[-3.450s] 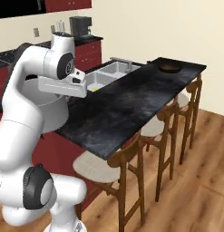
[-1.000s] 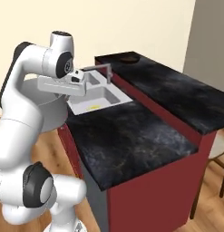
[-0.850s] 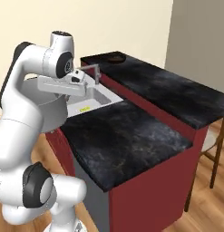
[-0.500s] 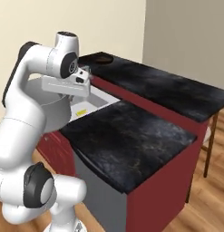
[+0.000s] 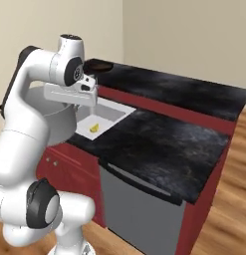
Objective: Pick the pan and pot and place them in the sink. Then turn on the water.
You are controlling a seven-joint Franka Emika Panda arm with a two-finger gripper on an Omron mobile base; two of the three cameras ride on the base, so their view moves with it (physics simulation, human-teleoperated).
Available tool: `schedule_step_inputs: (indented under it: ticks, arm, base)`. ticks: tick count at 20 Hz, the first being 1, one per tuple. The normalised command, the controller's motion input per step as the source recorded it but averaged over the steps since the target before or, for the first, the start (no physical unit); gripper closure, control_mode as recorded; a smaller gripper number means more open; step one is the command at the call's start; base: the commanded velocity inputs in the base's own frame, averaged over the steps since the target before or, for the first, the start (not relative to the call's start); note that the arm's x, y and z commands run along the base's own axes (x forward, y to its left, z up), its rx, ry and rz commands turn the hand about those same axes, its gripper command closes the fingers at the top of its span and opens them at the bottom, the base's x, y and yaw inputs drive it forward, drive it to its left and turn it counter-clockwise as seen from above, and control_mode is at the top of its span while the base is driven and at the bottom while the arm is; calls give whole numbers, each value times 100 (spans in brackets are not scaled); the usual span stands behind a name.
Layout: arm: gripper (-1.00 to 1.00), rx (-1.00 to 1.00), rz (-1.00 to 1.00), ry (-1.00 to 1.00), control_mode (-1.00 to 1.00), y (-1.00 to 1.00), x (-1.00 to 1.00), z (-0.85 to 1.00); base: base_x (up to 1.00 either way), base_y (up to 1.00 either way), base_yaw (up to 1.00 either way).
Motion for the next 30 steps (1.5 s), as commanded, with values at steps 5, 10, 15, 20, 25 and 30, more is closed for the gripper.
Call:
schedule_step_inputs:
  ticks: [5, 10, 15, 20, 25, 30]
  arm:
    - [100, 0, 0, 0, 100, 0, 0, 0]
    - [100, 0, 0, 0, 100, 0, 0, 0]
    - [100, 0, 0, 0, 100, 0, 0, 0]
    - [100, 0, 0, 0, 100, 0, 0, 0]
    - [100, 0, 0, 0, 100, 0, 0, 0]
    - [100, 0, 0, 0, 100, 0, 0, 0]
  base:
    - [-3, 100, -48]
    - [1, 100, -45]
    - [13, 100, -39]
    - [2, 100, -33]
    - [73, 58, -28]
    - [100, 6, -28]
